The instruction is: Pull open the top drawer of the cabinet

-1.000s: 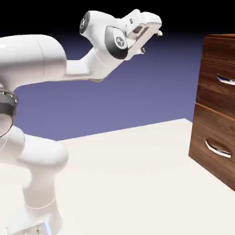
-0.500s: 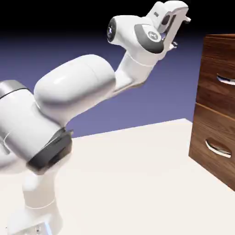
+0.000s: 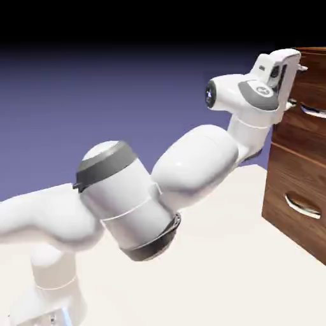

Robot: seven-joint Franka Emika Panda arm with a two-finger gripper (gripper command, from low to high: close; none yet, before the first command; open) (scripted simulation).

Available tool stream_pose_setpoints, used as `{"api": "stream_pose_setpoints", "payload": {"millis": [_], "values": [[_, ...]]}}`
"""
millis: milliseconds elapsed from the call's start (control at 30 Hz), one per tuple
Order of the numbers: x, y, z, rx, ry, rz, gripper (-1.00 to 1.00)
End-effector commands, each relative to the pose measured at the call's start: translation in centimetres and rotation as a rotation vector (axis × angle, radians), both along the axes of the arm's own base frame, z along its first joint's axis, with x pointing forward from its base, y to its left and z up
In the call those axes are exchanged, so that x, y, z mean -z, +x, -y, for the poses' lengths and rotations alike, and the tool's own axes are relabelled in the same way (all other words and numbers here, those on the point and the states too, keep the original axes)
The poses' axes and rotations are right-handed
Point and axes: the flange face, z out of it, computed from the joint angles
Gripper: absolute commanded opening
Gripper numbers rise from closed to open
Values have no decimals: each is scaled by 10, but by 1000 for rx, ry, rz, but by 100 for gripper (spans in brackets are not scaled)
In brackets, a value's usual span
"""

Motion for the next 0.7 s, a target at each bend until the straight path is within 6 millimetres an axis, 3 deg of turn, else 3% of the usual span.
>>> {"api": "stream_pose_setpoints", "payload": {"millis": [0,100,133,367,400,433,667], "values": [[13,10,-6,6,-29,1,0],[51,35,-24,17,-111,5,0],[51,35,-24,17,-111,5,0],[51,85,-24,17,-111,5,0],[51,85,-24,17,-111,5,-100],[51,85,-24,17,-111,5,-100],[51,33,-24,17,-111,5,-100]]}}
